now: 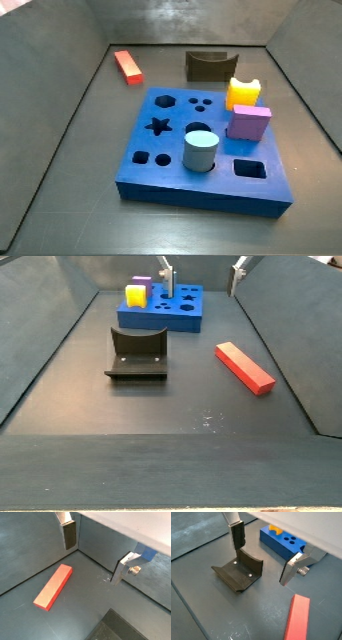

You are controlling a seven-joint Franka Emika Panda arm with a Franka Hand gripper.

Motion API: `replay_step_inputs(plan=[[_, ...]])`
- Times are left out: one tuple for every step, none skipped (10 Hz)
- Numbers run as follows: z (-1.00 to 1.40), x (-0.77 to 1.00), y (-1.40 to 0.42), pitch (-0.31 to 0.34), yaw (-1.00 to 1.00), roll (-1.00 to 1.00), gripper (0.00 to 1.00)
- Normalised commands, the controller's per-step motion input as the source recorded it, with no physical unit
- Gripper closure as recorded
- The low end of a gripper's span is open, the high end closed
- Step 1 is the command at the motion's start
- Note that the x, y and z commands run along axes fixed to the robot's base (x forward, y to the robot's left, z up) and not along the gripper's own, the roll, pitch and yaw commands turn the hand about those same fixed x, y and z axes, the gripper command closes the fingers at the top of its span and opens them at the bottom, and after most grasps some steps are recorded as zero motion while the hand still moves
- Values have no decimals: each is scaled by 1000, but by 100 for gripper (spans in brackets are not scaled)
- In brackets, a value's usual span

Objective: Pick up the rectangle object. Move up. Place the rectangle object on the fixture. Regrasp the rectangle object. Move to above the board. Insert the rectangle object.
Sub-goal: Pick up the rectangle object.

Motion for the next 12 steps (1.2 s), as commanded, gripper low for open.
replay_step_inputs(plan=[[0,0,0,13,0,0,0],[0,0,-14,0,0,17,0],[0,0,0,0,0,-9,0],[0,0,0,0,0,-13,0],[-17,0,0,0,0,-3,0],[-31,0,0,0,0,0,0],[-34,0,0,0,0,-9,0],[-34,0,0,-6,0,0,0],[-54,0,0,-17,0,0,0],[-57,-174,0,-153,0,0,0],[-83,-580,-3,-349,-71,0,0],[-177,-737,-60,-429,-57,-60,0]])
